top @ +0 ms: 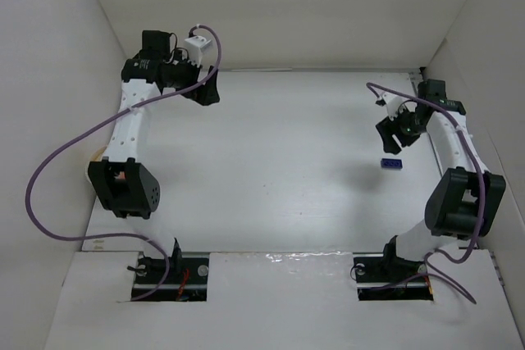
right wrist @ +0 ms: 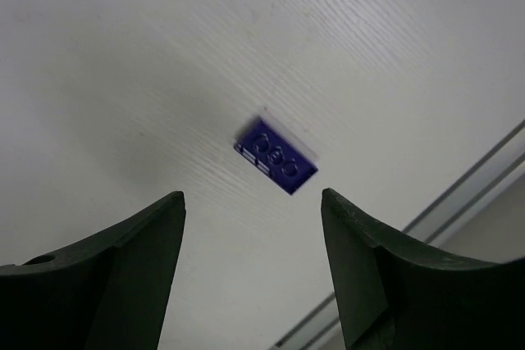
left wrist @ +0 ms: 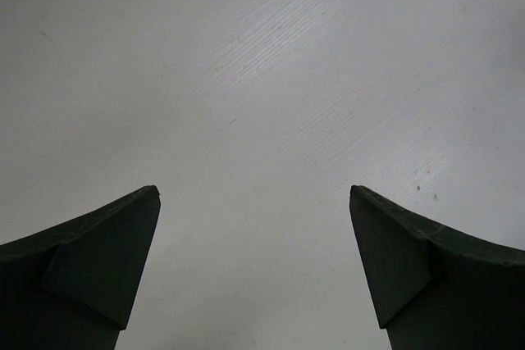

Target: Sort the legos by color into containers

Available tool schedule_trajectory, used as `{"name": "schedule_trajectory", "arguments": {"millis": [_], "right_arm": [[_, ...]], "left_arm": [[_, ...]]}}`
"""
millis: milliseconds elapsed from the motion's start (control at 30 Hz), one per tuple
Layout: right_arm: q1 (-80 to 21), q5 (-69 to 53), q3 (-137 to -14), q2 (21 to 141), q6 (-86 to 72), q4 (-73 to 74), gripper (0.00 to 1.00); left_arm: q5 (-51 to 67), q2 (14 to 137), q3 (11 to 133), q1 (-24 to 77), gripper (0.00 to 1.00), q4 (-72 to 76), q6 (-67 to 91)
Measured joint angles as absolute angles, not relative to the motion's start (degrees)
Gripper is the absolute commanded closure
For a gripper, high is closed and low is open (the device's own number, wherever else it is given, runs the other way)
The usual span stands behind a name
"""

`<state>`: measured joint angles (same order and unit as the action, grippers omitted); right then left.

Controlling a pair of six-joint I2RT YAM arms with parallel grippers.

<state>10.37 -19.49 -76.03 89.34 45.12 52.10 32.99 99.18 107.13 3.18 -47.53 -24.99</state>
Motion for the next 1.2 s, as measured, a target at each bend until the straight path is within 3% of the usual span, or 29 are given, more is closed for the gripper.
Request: {"name": "schedule_trajectory", "arguments": {"millis": [500,933,1200], "right_arm": [[15.94,-11.64,-77.32,102.06,76.14,59.51,0.22],[14.31,-10.24,-77.32,108.79,81.45,57.63,0.21],[13.23,-9.3,-78.02,111.02,81.43,56.47,0.28]], "left_arm": [[40.58,104.92,108.47,3.27,0.0,-42.94,-20.03],[37.32,104.92,108.33,3.27,0.0,-42.17,-17.85],[35.05,104.92,108.01,3.27,0.0,-41.12,-16.16]]}}
